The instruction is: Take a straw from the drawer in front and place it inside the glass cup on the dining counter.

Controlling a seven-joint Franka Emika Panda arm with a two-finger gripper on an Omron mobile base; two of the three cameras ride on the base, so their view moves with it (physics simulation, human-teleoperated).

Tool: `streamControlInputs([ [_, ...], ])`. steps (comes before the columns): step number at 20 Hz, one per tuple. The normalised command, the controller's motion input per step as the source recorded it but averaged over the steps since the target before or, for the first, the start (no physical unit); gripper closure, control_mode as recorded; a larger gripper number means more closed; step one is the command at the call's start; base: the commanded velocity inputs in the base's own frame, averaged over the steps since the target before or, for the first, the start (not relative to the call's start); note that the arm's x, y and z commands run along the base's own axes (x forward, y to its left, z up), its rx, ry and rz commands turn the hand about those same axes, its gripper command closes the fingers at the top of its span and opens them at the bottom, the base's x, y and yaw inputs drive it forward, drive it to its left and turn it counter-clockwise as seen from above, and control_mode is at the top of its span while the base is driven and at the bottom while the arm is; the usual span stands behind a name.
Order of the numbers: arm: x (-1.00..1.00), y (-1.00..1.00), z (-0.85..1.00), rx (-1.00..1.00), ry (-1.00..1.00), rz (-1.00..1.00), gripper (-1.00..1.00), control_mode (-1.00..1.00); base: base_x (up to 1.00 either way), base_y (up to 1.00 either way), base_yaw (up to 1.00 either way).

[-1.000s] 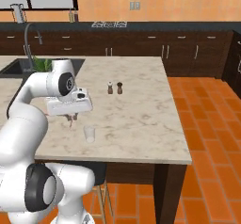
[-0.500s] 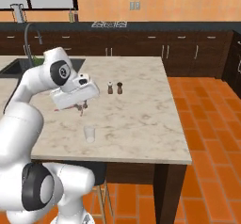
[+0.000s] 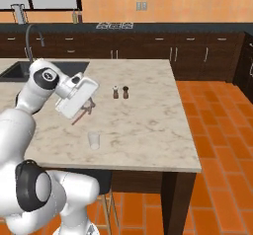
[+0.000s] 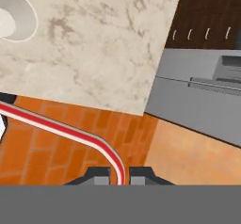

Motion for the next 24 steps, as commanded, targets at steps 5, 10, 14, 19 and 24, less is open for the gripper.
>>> streamControlInputs([
  [5, 0.48, 0.00, -0.06, -0.39, 0.01, 0.05, 1.00, -1.00, 0.00, 0.00, 0.00],
  [10, 0.36, 0.01, -0.19, -0.33, 0.00, 0.01, 1.00, -1.00, 0.00, 0.00, 0.00],
  [14, 0.30, 0.16, -0.25, -0.18, 0.00, 0.00, 1.00, -1.00, 0.00, 0.00, 0.00],
  [19, 0.24, 0.28, -0.12, -0.01, 0.05, 0.01, 1.00, -1.00, 0.00, 0.00, 0.00],
  [24, 0.23, 0.08, -0.21, -0.04, 0.02, 0.00, 1.00, -1.00, 0.00, 0.00, 0.00],
])
